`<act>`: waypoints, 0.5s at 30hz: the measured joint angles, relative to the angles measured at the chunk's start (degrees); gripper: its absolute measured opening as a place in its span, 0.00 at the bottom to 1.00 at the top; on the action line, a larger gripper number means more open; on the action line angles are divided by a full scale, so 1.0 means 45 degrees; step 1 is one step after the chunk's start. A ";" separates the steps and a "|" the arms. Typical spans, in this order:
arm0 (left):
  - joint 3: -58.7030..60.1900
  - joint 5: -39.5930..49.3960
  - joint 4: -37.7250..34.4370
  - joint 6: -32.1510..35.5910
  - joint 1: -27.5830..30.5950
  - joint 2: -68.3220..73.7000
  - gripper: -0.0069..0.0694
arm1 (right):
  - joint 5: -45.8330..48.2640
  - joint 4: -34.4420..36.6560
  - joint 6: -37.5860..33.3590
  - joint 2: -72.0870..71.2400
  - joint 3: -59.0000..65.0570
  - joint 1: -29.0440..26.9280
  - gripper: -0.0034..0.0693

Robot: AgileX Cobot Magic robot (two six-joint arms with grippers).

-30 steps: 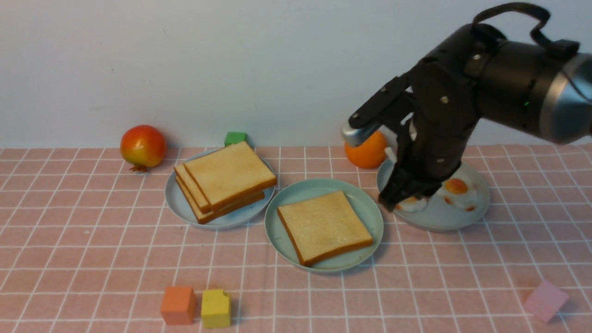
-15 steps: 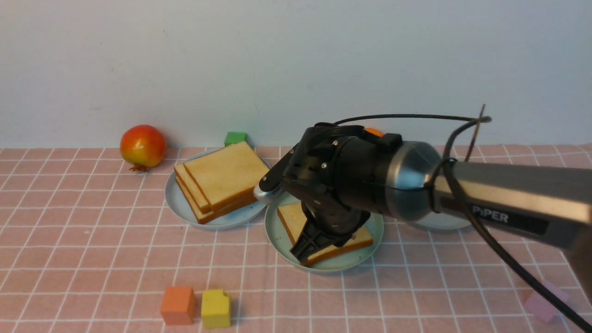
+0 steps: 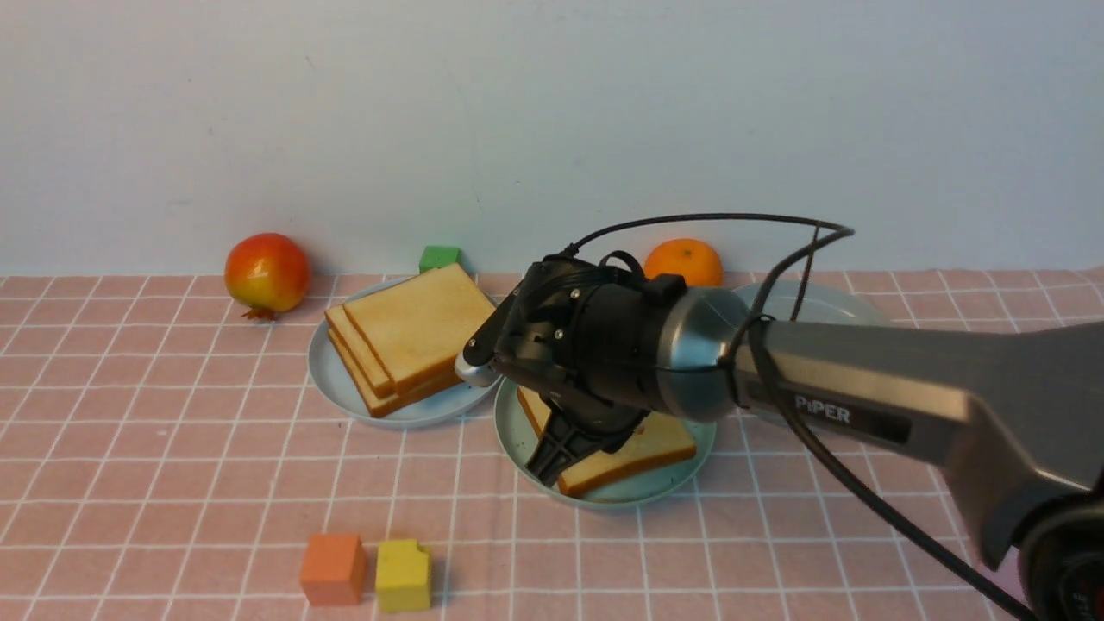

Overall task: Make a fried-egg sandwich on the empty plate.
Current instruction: Use the right arm to place the fried egg on the slice of bread in the middle

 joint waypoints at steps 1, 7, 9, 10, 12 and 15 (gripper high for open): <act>0.0000 0.0000 0.0000 -0.0010 0.0000 0.0000 0.11 | -0.0084 -0.0014 0.0000 0.0015 0.0000 0.0000 0.21; 0.0000 0.0024 0.0000 -0.0010 0.0000 0.0000 0.11 | -0.0222 -0.0120 0.0000 0.0015 -0.0024 0.0000 0.48; 0.0000 0.0038 0.0000 -0.0010 0.0000 0.0000 0.11 | -0.0235 -0.0120 0.0011 0.0015 -0.0024 0.0000 0.58; 0.0000 0.0038 0.0000 -0.0010 0.0000 0.0000 0.11 | -0.0235 -0.0120 0.0010 0.0015 -0.0024 0.0000 0.64; 0.0000 0.0038 0.0000 -0.0010 0.0000 0.0000 0.11 | -0.0192 -0.0109 0.0010 0.0015 -0.0024 0.0040 0.82; 0.0000 0.0038 0.0000 -0.0010 0.0000 0.0000 0.11 | 0.0093 0.0000 0.0010 -0.0071 -0.0037 0.0154 0.92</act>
